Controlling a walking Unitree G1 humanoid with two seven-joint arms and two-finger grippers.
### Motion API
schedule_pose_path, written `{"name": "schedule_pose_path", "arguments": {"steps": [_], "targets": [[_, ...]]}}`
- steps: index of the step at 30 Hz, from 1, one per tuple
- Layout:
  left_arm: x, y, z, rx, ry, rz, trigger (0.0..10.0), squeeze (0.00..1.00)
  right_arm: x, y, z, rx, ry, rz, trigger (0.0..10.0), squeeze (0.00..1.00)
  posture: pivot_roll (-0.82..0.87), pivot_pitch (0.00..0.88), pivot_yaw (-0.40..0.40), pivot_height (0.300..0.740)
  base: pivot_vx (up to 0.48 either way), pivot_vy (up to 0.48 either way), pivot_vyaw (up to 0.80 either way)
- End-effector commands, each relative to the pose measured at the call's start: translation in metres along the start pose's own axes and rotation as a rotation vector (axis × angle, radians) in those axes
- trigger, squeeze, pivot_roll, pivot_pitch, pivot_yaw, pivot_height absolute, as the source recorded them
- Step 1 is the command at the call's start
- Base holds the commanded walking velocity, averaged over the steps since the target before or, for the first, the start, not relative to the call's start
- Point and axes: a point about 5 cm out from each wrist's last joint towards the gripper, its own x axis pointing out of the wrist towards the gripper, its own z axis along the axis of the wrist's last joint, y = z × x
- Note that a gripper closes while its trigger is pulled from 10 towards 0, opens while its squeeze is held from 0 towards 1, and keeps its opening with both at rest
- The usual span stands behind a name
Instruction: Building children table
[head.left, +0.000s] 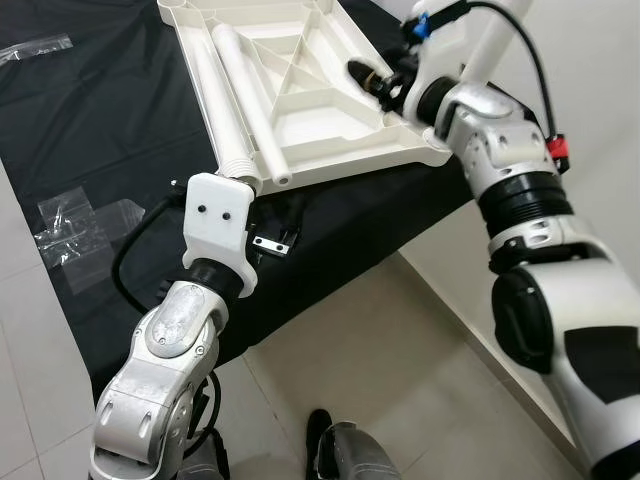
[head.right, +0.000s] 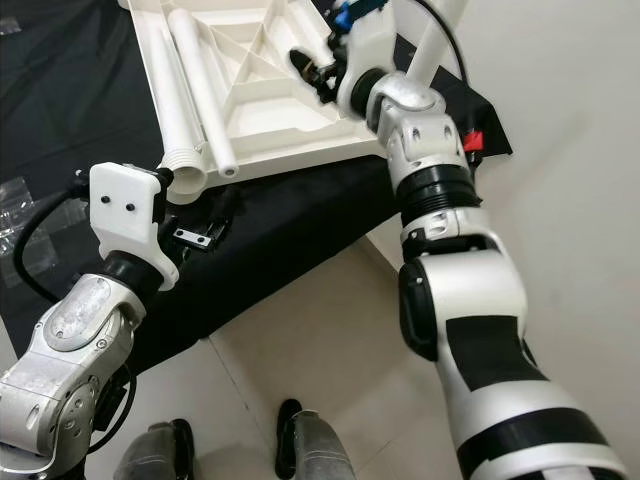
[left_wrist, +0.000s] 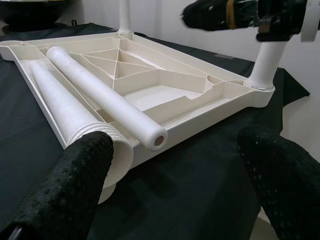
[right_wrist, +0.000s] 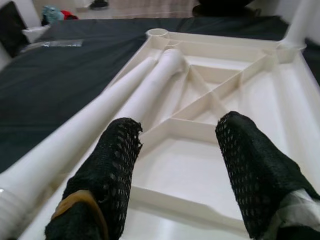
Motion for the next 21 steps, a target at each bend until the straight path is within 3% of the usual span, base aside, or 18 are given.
{"name": "schedule_pose_path", "arguments": {"steps": [1,4,8,9,11,14,17,21], "targets": [[-0.002,-0.001,0.0,0.003,-0.004,-0.002,10.0,0.0,-0.001,0.011,0.017,0.111,-0.113,0.109,10.0,0.0,0.04,0.208,-0.135,0.74,0.0,0.0,0.0],[-0.001,0.001,0.001,0.006,-0.008,0.012,10.0,0.0,0.001,0.017,0.018,0.201,-0.143,0.132,10.0,0.0,0.04,0.208,-0.134,0.74,0.0,0.0,0.0],[-0.001,0.006,0.002,0.019,-0.016,0.041,10.0,0.0,0.005,0.02,0.01,0.216,-0.128,0.087,10.0,0.0,0.04,0.211,-0.134,0.74,0.0,0.0,0.0],[-0.002,0.015,0.003,0.041,-0.018,0.085,10.0,0.0,0.01,0.037,0.0,0.261,-0.118,0.142,10.0,0.0,0.05,0.214,-0.14,0.74,0.0,0.0,0.0],[-0.002,0.018,0.003,0.049,-0.016,0.099,10.0,0.0,0.011,0.045,-0.004,0.277,-0.105,0.173,10.0,0.0,0.05,0.214,-0.14,0.74,0.0,0.0,0.0],[-0.003,0.023,0.002,0.071,-0.008,0.125,10.0,0.0,0.013,0.053,-0.013,0.27,-0.064,0.193,10.0,0.0,0.04,0.216,-0.137,0.74,0.0,0.0,0.0],[-0.007,0.05,-0.007,0.172,0.069,0.186,10.0,0.0,0.014,0.063,-0.04,0.188,0.036,0.186,10.0,0.0,0.05,0.217,-0.142,0.74,0.0,0.0,0.0],[-0.008,0.06,-0.007,0.197,0.079,0.169,10.0,0.0,0.012,0.064,-0.039,0.185,0.004,0.161,10.0,0.0,0.06,0.217,-0.145,0.74,0.0,0.0,0.0]]}}
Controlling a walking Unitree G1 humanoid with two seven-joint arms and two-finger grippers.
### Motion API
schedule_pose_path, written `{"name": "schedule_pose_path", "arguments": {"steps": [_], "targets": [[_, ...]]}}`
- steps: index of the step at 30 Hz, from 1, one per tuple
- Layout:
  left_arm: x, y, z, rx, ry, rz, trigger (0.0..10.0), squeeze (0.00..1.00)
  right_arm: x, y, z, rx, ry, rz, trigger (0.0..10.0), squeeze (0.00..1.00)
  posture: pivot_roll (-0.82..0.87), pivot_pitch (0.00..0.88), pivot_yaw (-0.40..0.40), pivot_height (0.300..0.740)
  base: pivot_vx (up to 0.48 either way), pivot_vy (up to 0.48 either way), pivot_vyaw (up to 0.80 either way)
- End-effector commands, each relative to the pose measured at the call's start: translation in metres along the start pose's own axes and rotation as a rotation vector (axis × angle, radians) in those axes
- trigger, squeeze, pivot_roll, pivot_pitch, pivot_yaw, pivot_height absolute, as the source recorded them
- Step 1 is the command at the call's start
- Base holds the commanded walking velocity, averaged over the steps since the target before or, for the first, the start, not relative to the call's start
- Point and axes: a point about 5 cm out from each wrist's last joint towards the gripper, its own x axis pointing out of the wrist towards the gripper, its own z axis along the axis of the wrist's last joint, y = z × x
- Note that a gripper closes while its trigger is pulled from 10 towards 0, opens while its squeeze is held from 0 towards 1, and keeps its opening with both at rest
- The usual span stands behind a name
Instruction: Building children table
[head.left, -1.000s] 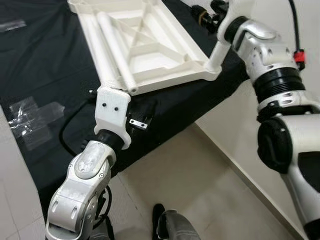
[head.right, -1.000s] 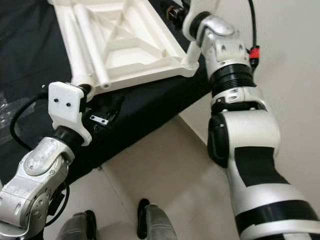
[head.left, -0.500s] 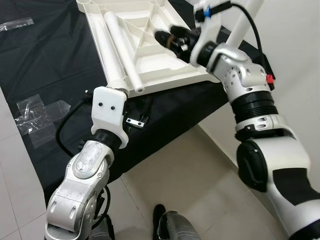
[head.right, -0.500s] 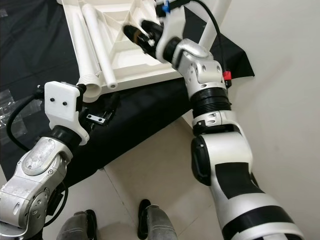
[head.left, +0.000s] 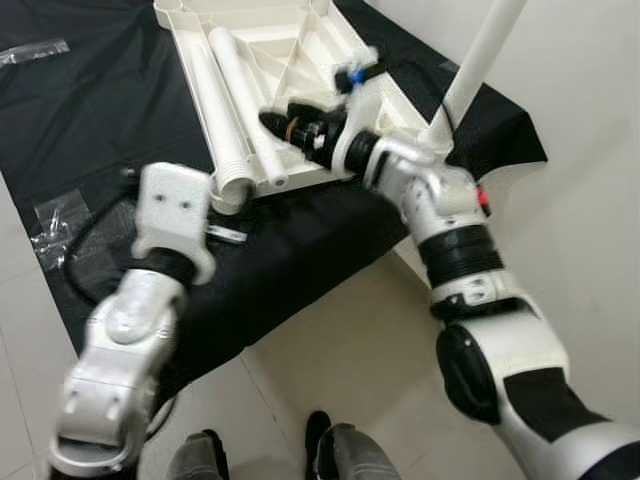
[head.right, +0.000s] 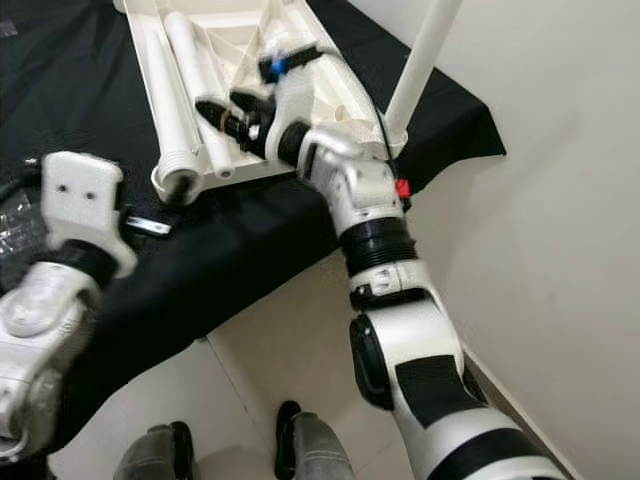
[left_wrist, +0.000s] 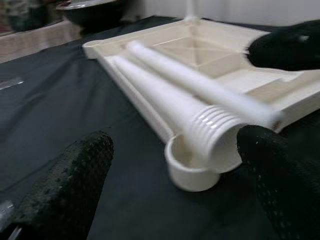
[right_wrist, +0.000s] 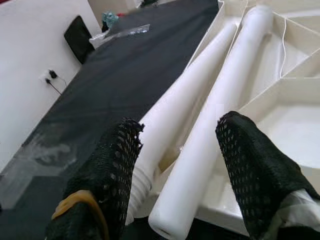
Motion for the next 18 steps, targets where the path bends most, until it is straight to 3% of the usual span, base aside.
{"name": "schedule_pose_path", "arguments": {"steps": [1,2,3,6,9,11,12,16,17,18], "targets": [[0.0,0.002,-0.004,0.017,0.014,-0.037,10.0,0.0,0.0,0.003,0.007,-0.022,-0.047,-0.006,10.0,0.0,0.06,0.217,-0.145,0.74,0.0,0.0,0.0],[0.003,0.014,-0.005,0.052,0.008,-0.03,10.0,0.0,-0.001,0.005,0.016,-0.02,-0.109,-0.011,10.0,0.0,0.05,0.213,-0.139,0.74,0.0,0.0,0.0],[0.003,0.014,-0.005,0.052,0.008,-0.03,10.0,0.0,-0.001,0.005,0.016,-0.02,-0.109,-0.011,10.0,0.0,0.05,0.213,-0.139,0.74,0.0,0.0,0.0],[0.011,0.045,-0.009,0.129,0.015,0.036,10.0,0.0,-0.003,0.011,0.031,-0.027,-0.207,-0.012,10.0,0.0,0.05,0.215,-0.136,0.74,0.0,0.0,0.0],[0.013,0.054,-0.014,0.158,0.04,0.059,10.0,0.0,-0.004,0.01,0.032,-0.035,-0.222,-0.04,10.0,0.0,0.04,0.222,-0.135,0.74,0.0,0.0,0.0],[0.015,0.067,-0.032,0.235,0.123,0.057,10.0,0.0,-0.009,0.006,0.037,-0.079,-0.256,-0.117,10.0,0.0,0.04,0.224,-0.129,0.74,0.0,0.0,0.0],[0.015,0.067,-0.032,0.235,0.123,0.057,10.0,0.0,-0.009,0.006,0.037,-0.079,-0.256,-0.117,10.0,0.0,0.04,0.224,-0.129,0.74,0.0,0.0,0.0],[0.025,0.078,-0.07,0.296,0.273,-0.068,10.0,0.0,-0.02,-0.01,0.028,-0.238,-0.18,-0.332,10.0,0.0,0.03,0.232,-0.113,0.74,0.0,0.0,0.0],[0.025,0.078,-0.07,0.296,0.273,-0.068,10.0,0.0,-0.02,-0.01,0.028,-0.238,-0.18,-0.332,10.0,0.0,0.03,0.232,-0.113,0.74,0.0,0.0,0.0],[0.033,0.087,-0.08,0.343,0.31,-0.077,10.0,0.0,-0.027,-0.026,0.022,-0.271,-0.127,-0.459,10.0,0.0,0.04,0.241,-0.104,0.74,0.0,0.0,0.0]]}}
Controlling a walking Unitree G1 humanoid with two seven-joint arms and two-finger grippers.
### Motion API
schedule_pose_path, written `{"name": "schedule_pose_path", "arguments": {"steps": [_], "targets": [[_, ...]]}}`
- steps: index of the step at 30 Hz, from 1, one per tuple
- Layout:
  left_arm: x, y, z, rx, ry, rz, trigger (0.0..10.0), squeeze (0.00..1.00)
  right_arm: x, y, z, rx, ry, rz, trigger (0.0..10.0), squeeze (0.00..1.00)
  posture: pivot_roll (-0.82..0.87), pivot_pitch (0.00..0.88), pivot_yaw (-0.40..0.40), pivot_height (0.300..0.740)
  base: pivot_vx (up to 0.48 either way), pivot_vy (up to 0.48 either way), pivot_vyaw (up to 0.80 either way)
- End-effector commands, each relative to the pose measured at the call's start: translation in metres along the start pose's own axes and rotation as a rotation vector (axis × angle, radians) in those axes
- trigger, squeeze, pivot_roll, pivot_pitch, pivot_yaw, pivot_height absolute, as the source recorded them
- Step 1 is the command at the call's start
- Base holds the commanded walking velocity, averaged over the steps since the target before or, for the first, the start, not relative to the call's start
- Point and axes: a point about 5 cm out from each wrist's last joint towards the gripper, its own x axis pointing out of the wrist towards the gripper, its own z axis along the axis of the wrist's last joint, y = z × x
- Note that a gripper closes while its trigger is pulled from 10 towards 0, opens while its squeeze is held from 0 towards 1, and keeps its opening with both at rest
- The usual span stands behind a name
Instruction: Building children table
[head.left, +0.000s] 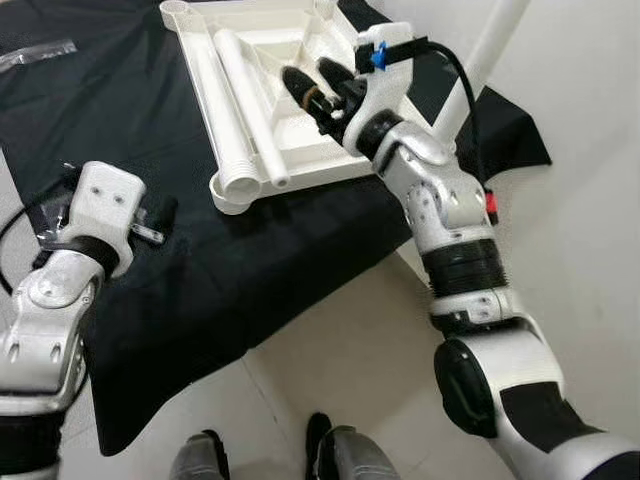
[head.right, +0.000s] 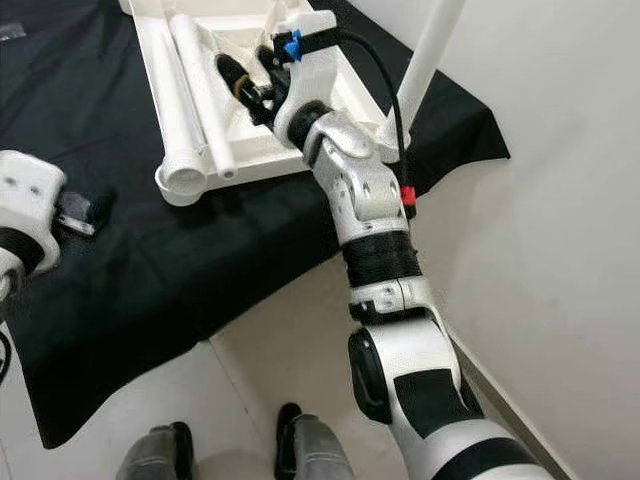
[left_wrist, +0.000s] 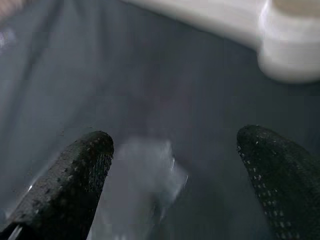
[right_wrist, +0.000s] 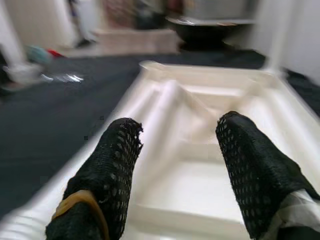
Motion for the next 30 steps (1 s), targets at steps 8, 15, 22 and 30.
{"name": "schedule_pose_path", "arguments": {"steps": [8,15,22,30], "targets": [[0.034,0.029,-0.007,0.165,0.001,0.051,10.0,0.0,-0.015,-0.037,-0.035,-0.076,0.215,-0.255,10.0,0.0,0.04,0.264,-0.086,0.74,0.0,0.0,0.0],[0.053,0.042,0.006,0.221,-0.088,0.123,10.0,0.0,-0.036,-0.044,-0.076,-0.065,0.466,-0.293,10.0,0.0,0.04,0.271,-0.071,0.74,0.0,0.0,0.0],[0.065,0.031,0.01,0.206,-0.158,0.089,10.0,0.0,-0.058,-0.054,-0.094,-0.093,0.564,-0.358,10.0,0.0,0.03,0.275,-0.061,0.74,0.0,0.0,0.0],[0.074,0.015,0.012,0.179,-0.183,0.027,10.0,0.0,-0.065,-0.066,-0.087,-0.066,0.538,-0.454,10.0,0.0,0.01,0.291,-0.042,0.74,0.0,0.0,0.0]]}}
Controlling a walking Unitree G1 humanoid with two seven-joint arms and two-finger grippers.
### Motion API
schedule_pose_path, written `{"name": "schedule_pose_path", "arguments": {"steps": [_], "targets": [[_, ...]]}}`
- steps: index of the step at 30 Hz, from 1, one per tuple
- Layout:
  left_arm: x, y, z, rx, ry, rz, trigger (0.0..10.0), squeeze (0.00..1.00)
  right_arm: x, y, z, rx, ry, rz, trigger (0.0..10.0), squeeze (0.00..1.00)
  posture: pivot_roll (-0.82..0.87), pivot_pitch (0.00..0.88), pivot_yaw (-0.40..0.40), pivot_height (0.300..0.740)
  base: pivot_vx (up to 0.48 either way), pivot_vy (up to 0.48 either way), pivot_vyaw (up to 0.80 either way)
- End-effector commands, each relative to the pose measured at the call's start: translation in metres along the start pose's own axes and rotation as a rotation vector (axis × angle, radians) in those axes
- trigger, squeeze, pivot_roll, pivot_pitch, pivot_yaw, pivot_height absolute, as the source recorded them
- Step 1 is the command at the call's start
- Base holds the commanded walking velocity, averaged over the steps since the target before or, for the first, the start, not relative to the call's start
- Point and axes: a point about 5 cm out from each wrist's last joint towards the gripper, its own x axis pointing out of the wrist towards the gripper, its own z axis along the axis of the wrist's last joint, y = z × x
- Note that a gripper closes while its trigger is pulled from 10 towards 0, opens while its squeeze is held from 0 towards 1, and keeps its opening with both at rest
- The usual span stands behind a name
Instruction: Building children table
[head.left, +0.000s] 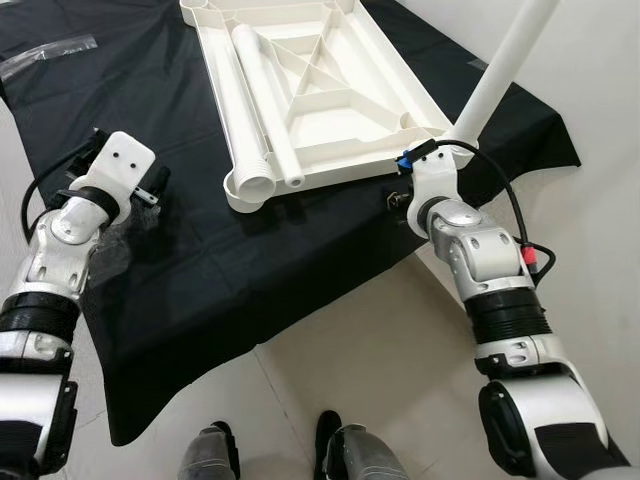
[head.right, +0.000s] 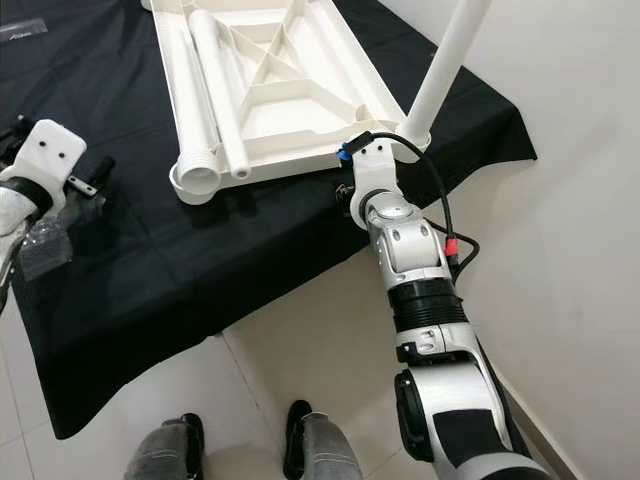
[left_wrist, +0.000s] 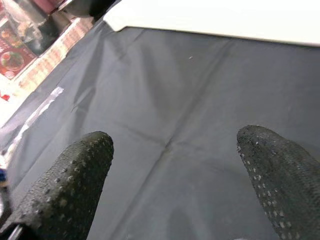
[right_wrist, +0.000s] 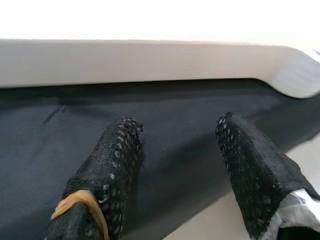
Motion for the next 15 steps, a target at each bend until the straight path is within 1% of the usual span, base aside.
{"name": "schedule_pose_path", "arguments": {"steps": [1,2,3,4,5,6,7,8,9,12,15], "targets": [[0.003,-0.014,-0.002,-0.012,-0.003,-0.061,10.0,0.0,-0.003,-0.012,-0.002,0.036,0.01,-0.061,10.0,0.0,0.0,0.296,-0.033,0.74,0.0,0.0,0.0],[0.003,-0.014,-0.002,-0.012,-0.003,-0.061,10.0,0.0,-0.003,-0.012,-0.002,0.036,0.01,-0.061,10.0,0.0,0.0,0.296,-0.033,0.74,0.0,0.0,0.0],[0.007,-0.022,0.001,-0.031,-0.017,-0.094,10.0,0.0,-0.005,-0.017,0.001,0.055,0.005,-0.084,10.0,0.0,0.0,0.304,-0.028,0.74,0.0,0.0,0.0],[0.007,-0.022,0.001,-0.031,-0.017,-0.094,10.0,0.0,-0.005,-0.017,0.001,0.055,0.005,-0.084,10.0,0.0,0.0,0.304,-0.028,0.74,0.0,0.0,0.0],[0.01,-0.029,0.005,-0.035,-0.03,-0.117,10.0,0.0,-0.007,-0.02,0.004,0.07,0.001,-0.101,10.0,0.0,0.0,0.313,-0.025,0.74,0.0,0.0,0.0],[0.01,-0.029,0.005,-0.035,-0.03,-0.117,10.0,0.0,-0.007,-0.02,0.004,0.07,0.001,-0.101,10.0,0.0,0.0,0.313,-0.025,0.74,0.0,0.0,0.0],[0.014,-0.035,0.009,-0.037,-0.044,-0.133,10.0,0.0,-0.008,-0.022,0.007,0.086,-0.002,-0.108,10.0,0.0,0.0,0.322,-0.023,0.74,0.0,0.0,0.0],[0.014,-0.035,0.009,-0.037,-0.044,-0.133,10.0,0.0,-0.008,-0.022,0.007,0.086,-0.002,-0.108,10.0,0.0,0.0,0.322,-0.023,0.74,0.0,0.0,0.0],[0.017,-0.04,0.014,-0.038,-0.062,-0.148,10.0,0.0,-0.01,-0.023,0.011,0.094,-0.007,-0.112,10.0,0.0,-0.01,0.342,-0.013,0.74,0.0,0.0,0.0],[0.019,-0.044,0.018,-0.036,-0.077,-0.156,10.0,0.0,-0.011,-0.023,0.014,0.104,-0.012,-0.115,10.0,0.0,-0.01,0.345,-0.013,0.74,0.0,0.0,0.0],[0.025,-0.058,0.026,-0.038,-0.1,-0.178,10.0,0.0,-0.014,-0.025,0.024,0.135,-0.03,-0.125,10.0,0.0,-0.02,0.376,-0.007,0.74,0.0,0.0,0.0]]}}
